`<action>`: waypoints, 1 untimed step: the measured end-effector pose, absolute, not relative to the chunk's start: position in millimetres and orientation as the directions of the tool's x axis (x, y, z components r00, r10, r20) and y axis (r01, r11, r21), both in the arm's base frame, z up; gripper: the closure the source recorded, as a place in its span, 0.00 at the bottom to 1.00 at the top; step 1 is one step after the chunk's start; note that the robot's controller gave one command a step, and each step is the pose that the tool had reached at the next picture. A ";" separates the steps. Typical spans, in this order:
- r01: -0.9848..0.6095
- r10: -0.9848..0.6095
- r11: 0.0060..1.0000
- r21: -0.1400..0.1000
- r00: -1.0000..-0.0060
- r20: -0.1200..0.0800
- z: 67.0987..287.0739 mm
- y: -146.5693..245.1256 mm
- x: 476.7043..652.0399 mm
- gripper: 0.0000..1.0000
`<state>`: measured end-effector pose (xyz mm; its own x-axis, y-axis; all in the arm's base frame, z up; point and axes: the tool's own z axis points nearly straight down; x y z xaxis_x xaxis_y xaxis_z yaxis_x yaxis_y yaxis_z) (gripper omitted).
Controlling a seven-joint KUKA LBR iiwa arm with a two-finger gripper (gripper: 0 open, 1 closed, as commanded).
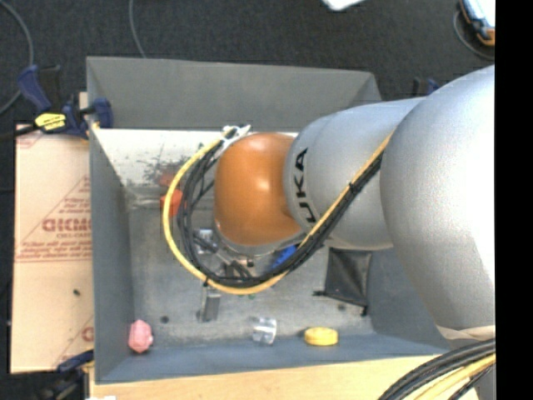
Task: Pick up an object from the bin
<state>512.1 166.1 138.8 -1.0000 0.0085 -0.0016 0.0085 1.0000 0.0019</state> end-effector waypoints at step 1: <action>0.009 0.009 1.000 0.002 -1.000 -0.002 138.8 166.1 512.1 0.00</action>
Offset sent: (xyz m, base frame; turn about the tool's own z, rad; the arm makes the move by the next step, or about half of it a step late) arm 0.0175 -0.0246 -0.0248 0.0778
